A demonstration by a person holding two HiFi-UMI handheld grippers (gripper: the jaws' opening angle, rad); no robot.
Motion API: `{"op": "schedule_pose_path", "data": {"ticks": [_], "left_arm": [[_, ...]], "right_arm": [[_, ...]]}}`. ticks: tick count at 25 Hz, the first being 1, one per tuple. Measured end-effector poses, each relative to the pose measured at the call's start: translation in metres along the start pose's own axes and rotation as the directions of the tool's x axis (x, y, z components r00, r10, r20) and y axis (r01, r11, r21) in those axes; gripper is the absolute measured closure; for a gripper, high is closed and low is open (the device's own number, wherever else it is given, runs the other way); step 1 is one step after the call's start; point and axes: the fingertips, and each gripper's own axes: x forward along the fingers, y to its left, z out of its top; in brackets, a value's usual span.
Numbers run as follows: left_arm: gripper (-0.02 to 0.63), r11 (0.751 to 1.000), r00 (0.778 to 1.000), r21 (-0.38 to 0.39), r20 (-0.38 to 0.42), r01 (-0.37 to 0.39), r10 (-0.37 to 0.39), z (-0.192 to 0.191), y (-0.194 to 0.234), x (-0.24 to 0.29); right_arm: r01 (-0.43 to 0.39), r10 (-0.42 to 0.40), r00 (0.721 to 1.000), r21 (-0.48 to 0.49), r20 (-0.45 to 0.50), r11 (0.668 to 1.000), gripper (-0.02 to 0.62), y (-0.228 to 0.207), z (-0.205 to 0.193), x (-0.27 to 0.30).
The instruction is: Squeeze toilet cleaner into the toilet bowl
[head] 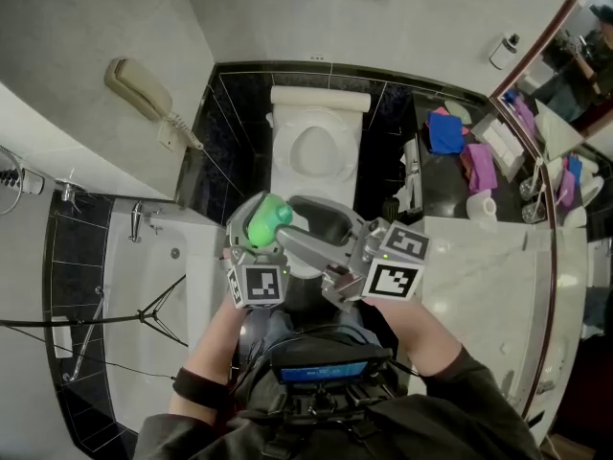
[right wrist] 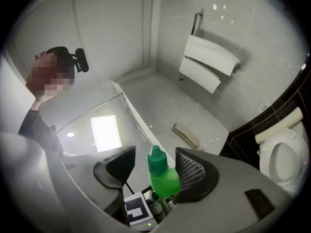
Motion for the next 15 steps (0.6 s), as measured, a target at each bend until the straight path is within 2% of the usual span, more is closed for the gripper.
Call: {"op": "schedule_pose_path", "data": {"ticks": [3, 6, 10, 11, 12, 14, 15], "left_arm": [[0.416, 0.998, 0.998, 0.032, -0.013, -0.06, 0.06, -0.006, 0.006, 0.003], [0.416, 0.996, 0.996, 0.033, -0.032, -0.085, 0.086, -0.012, 0.008, 0.004], [0.416, 0.996, 0.996, 0.047, -0.042, -0.081, 0.083, -0.014, 0.006, 0.002], [0.416, 0.995, 0.995, 0.052, -0.045, -0.082, 0.084, -0.015, 0.006, 0.001], [0.416, 0.995, 0.995, 0.057, -0.048, -0.083, 0.086, -0.016, 0.006, 0.001], [0.416, 0.995, 0.995, 0.061, -0.056, -0.085, 0.088, -0.018, 0.005, 0.001], [0.416, 0.995, 0.994, 0.06, -0.059, -0.084, 0.088, -0.018, 0.005, 0.001]], "right_arm": [[0.073, -0.071, 0.997, 0.075, -0.031, 0.994, 0.313, -0.008, -0.008, 0.004], [0.122, -0.116, 0.992, 0.138, -0.055, 0.983, 0.318, -0.015, -0.017, 0.005], [0.116, -0.106, 0.992, 0.177, -0.064, 0.977, 0.331, -0.016, -0.024, 0.005], [0.111, -0.1, 0.993, 0.179, -0.068, 0.978, 0.361, -0.015, -0.025, 0.006], [0.108, -0.097, 0.993, 0.18, -0.07, 0.978, 0.364, -0.014, -0.026, 0.007], [0.109, -0.098, 0.993, 0.172, -0.072, 0.979, 0.439, -0.014, -0.027, 0.007], [0.113, -0.102, 0.992, 0.162, -0.072, 0.98, 0.448, -0.014, -0.027, 0.007]]}}
